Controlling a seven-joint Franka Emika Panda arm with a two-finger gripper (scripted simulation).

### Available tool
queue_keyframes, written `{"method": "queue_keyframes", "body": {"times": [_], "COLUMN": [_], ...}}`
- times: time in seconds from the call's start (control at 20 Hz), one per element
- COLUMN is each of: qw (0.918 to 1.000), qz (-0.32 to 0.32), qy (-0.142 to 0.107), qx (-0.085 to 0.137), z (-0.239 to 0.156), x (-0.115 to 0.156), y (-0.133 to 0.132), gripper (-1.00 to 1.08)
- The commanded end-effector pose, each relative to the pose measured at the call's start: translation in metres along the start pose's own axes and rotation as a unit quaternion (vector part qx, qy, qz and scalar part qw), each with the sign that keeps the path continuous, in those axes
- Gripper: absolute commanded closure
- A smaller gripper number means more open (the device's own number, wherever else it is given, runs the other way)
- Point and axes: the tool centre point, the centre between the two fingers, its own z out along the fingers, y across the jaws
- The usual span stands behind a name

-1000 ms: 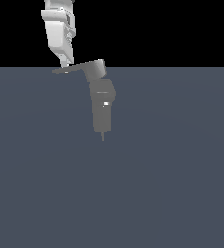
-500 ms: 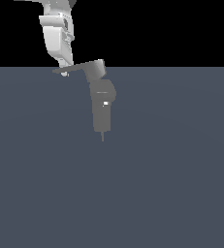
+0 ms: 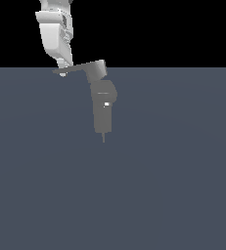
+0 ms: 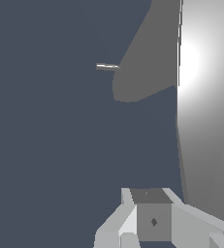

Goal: Turn on the faucet by rotating a designated handle.

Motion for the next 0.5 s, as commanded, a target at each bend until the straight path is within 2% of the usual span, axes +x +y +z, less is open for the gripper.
{"method": "queue_keyframes", "body": {"times": [0.0,0.45], "qw": [1.0000,1.0000], "qz": [0.000,0.000], "qy": [0.000,0.000], "qx": [-0.001,-0.001], "z": [0.000,0.000], "x": [0.000,-0.001], "y": [0.007,0.031], "gripper": [1.08,1.08]}}
